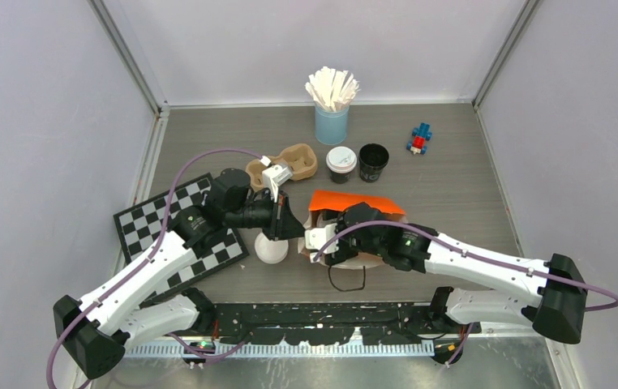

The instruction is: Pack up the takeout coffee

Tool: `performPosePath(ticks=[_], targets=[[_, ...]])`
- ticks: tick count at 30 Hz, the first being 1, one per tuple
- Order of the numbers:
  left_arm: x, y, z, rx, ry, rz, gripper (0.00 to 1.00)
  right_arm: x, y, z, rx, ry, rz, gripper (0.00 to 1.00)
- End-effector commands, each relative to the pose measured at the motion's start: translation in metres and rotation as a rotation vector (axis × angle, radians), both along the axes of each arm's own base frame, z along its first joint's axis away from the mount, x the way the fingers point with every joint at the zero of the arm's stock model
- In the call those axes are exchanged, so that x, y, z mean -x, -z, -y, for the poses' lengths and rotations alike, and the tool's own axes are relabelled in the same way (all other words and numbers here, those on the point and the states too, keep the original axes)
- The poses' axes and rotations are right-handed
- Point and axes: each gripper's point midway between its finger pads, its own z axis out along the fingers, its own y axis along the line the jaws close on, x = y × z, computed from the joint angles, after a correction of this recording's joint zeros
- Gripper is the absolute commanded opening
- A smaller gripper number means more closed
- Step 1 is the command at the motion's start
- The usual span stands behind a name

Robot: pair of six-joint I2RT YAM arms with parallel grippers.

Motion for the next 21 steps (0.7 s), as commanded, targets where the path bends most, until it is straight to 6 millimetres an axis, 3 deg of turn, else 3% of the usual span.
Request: performPosePath(ticks=[1,11,21], targets=[[-0.001,-0.023,0.004,0.053,0.011,0.060,0.00,-0.003,-0.033,-0.006,-0.063,-0.018,0.051,0.77],[0.003,-0.019,0.001,0.041,0.034,0.077,0.00,0.008,-0.029,0.006,-0.053,-0.033,0.024,0.77],[0.008,-0.024,0.007,0.076,0.063,0.038,0.00,-0.014,-0.015,-0.004,-0.045,-0.016,0.062,0.77]])
